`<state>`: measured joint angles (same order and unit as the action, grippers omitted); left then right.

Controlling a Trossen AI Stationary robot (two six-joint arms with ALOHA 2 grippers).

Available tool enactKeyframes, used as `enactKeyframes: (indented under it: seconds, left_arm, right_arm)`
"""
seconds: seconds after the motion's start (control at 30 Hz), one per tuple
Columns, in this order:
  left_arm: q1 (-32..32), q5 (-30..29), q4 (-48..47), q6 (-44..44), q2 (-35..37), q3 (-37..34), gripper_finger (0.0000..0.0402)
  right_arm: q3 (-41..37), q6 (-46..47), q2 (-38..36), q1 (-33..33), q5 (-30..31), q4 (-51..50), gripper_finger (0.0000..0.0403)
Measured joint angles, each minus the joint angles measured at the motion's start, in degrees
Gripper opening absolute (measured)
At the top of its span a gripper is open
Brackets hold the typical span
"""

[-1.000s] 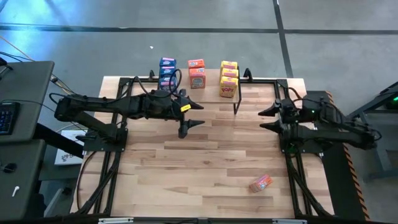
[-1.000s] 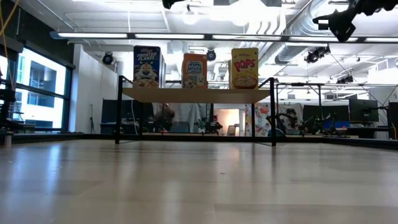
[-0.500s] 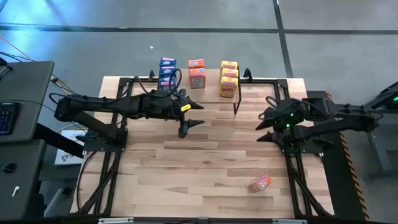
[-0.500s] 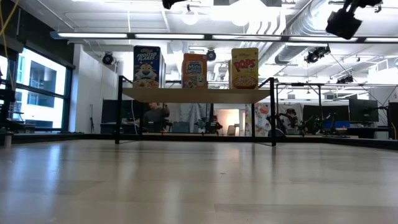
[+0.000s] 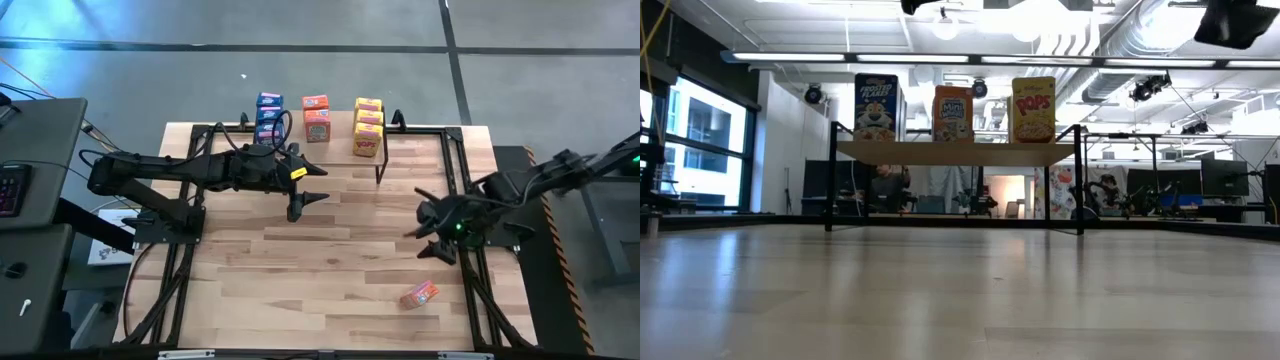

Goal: Stack cereal on shelf
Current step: Put the orange cereal on the shelf aligned with the other orange cereal boxes

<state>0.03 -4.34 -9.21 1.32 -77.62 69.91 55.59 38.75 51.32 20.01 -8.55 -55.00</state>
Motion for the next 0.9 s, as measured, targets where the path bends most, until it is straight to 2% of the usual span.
enactKeyframes:
  seconds: [0.6,0.9]
  left_arm:
    - [0.0,-1.2,0.0,0.1,0.0,0.0,0.0269]
    - [0.0,-1.3,0.1,0.1,0.0,0.0,0.0269]
  right_arm:
    - [0.0,-0.1,8.7,20.2,12.3,4.3,0.0299]
    - [0.0,1.8,12.2,26.2,14.2,9.1,0.0299]
